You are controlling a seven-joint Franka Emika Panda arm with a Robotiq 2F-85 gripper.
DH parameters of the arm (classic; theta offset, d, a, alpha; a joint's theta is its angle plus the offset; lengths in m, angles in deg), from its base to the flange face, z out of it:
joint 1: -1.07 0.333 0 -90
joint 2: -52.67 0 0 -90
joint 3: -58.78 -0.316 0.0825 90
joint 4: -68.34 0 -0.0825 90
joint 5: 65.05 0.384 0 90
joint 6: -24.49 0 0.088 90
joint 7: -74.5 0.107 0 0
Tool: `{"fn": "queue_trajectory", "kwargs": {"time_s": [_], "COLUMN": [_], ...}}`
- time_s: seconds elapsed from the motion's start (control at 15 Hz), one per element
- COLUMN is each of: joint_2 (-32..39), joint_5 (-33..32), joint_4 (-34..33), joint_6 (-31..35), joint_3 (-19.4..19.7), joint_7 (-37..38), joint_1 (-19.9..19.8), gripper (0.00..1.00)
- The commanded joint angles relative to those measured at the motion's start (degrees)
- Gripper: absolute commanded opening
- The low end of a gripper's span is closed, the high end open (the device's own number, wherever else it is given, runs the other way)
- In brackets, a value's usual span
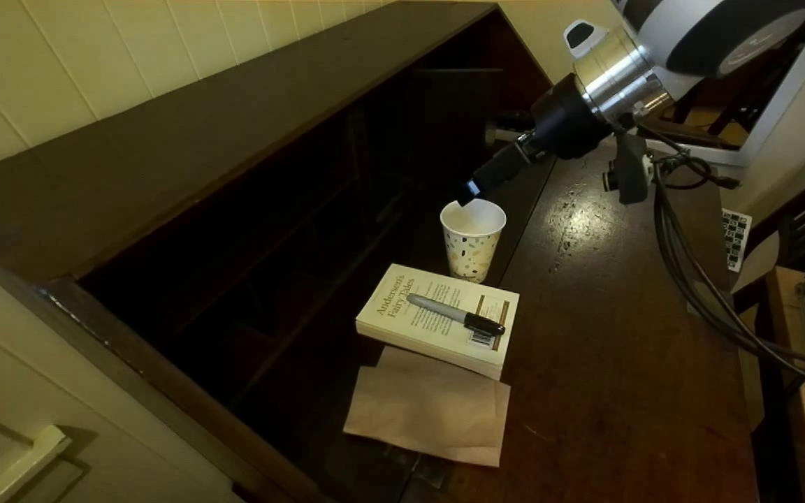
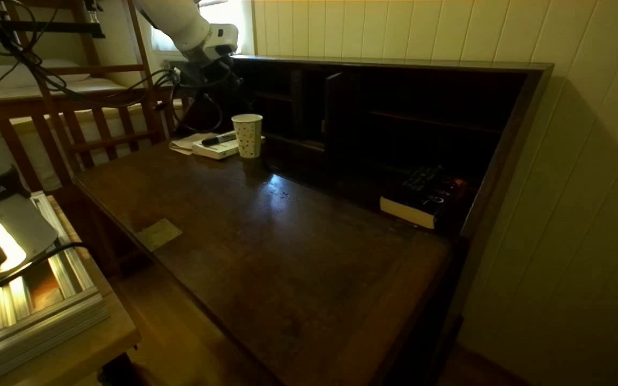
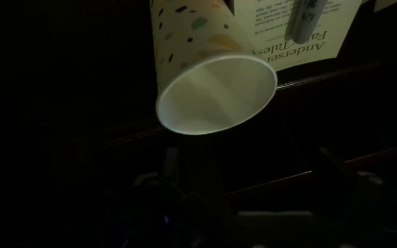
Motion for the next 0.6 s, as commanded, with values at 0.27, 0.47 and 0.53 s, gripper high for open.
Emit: {"fn": "queue_trajectory", "kwargs": {"time_s": [0.27, 0.47, 0.53], "joint_2": [-2.79, -4.64, -5.89], "joint_5": [-23.83, -33.02, -34.55], "joint_4": [6.73, 9.36, 9.68], "joint_6": [0.06, 0.28, 0.77], "joint_3": [9.55, 10.12, 11.01], "joint_7": [25.54, 34.83, 36.76], "joint_1": [11.93, 12.08, 12.79], "gripper": [1.0, 1.0, 1.0]}}
